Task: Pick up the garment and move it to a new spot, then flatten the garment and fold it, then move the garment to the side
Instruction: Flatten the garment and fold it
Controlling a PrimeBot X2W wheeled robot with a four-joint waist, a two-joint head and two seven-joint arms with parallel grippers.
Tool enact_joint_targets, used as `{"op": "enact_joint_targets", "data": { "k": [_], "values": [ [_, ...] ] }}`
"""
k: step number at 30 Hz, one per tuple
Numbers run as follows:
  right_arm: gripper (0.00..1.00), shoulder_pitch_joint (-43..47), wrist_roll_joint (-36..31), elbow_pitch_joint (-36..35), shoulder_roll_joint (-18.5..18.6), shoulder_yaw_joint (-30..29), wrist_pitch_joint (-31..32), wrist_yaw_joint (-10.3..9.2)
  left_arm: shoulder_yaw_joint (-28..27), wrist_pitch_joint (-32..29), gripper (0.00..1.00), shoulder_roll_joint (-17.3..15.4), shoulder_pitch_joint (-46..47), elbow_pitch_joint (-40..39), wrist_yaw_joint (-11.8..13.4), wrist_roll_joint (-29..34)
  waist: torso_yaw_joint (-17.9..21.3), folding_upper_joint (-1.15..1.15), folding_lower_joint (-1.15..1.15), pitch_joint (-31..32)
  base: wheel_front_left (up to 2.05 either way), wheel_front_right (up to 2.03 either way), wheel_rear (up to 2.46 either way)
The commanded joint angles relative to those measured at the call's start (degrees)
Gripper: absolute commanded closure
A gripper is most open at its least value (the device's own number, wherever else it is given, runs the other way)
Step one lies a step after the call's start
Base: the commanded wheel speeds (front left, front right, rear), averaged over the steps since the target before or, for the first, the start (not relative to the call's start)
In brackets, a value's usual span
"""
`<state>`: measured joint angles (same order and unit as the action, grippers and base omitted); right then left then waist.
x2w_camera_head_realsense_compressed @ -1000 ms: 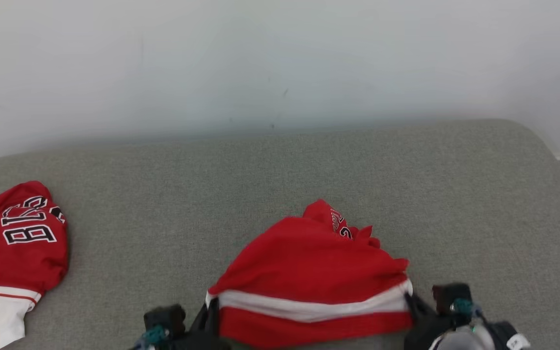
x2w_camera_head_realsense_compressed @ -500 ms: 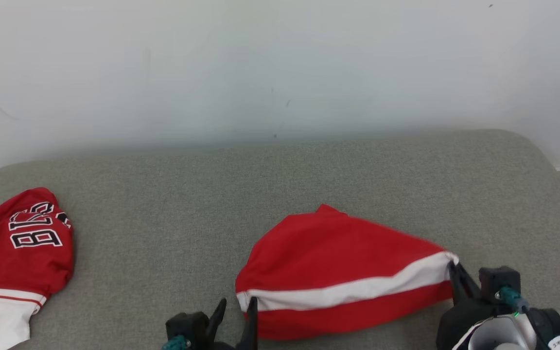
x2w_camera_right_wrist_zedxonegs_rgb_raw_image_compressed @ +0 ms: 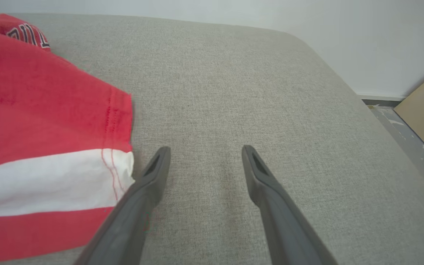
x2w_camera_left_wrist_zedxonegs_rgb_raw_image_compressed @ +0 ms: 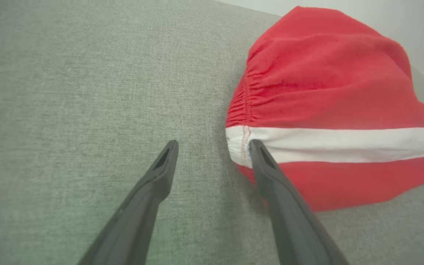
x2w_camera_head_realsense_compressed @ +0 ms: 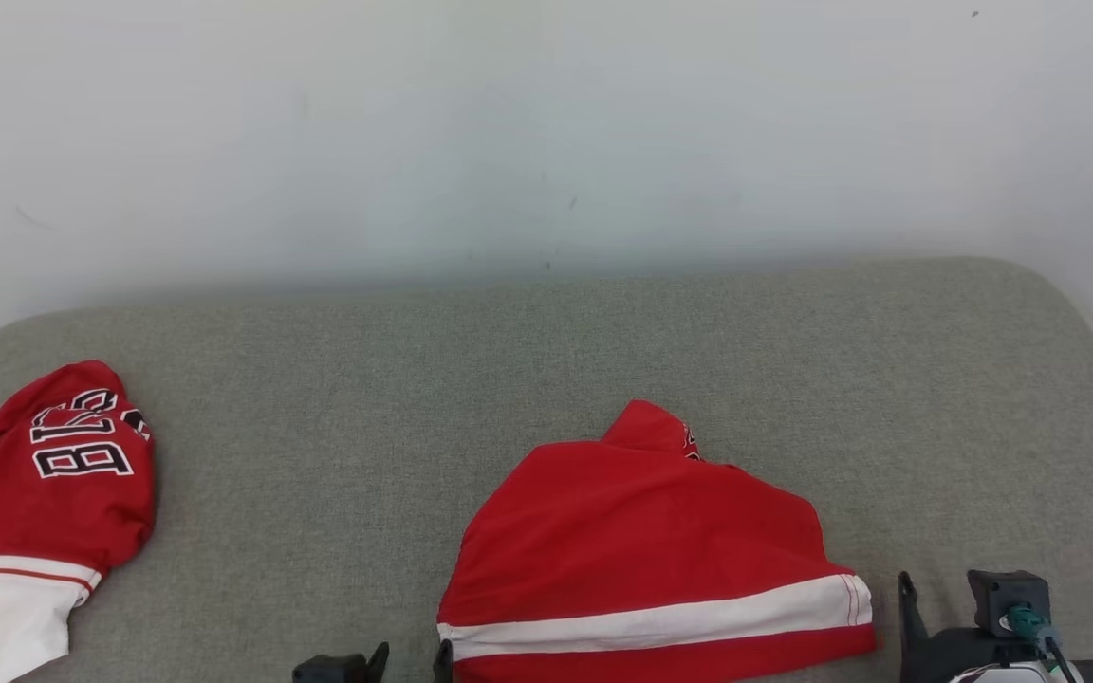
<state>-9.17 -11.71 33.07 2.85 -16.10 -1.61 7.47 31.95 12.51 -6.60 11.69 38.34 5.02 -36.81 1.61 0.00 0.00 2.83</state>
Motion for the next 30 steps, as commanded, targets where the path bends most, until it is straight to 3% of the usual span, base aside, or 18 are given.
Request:
{"op": "enact_joint_targets", "data": {
  "k": [1, 8, 14, 20, 24, 30],
  "values": [
    [0.0, 0.3, -0.11, -0.34, 0.02, -0.42, -0.6, 0.06, -0.15, 0.27, 0.0, -0.62, -0.7, -0.08, -0.37, 0.52, 0.0, 0.0, 0.0, 0.19, 0.0, 0.0, 0.0],
    [0.0, 0.77, 1.43, -2.59, 0.01, 0.41, -1.47, 0.06, -1.19, 0.86, 0.0, -4.03, -1.04, -1.79, -2.1, -0.29, 0.36, 0.0, 0.0, 0.81, 0.0, 0.0, 0.0],
    [0.0, 1.14, 3.1, -4.4, 0.03, 2.65, -0.77, 0.06, 1.37, -0.63, 0.0, -3.87, 0.57, -1.15, -5.01, 0.58, 0.82, 0.0, 0.0, 0.65, 0.0, 0.0, 0.0],
    [0.0, 1.62, 4.03, -6.0, 0.03, 4.11, -0.01, 0.06, 1.64, -1.27, 0.0, -2.73, 2.54, 2.22, -2.57, 1.15, 1.41, 0.0, 0.0, 0.37, 0.0, 0.0, 0.0],
    [0.0, 2.01, 4.59, -6.9, 0.03, 4.82, 0.38, 0.06, 1.66, -1.22, 0.0, -2.54, 3.78, 3.9, -2.27, 1.14, 1.93, 0.0, 0.0, 0.24, 0.0, 0.0, 0.0],
    [0.0, 2.38, 5.32, -7.99, 0.03, 5.23, 0.72, 0.06, 2.93, -1.0, 0.0, -2.5, 4.13, 4.48, -5.86, 0.72, 2.53, 0.0, 0.0, -0.04, 0.0, 0.0, 0.0]
  ]
}}
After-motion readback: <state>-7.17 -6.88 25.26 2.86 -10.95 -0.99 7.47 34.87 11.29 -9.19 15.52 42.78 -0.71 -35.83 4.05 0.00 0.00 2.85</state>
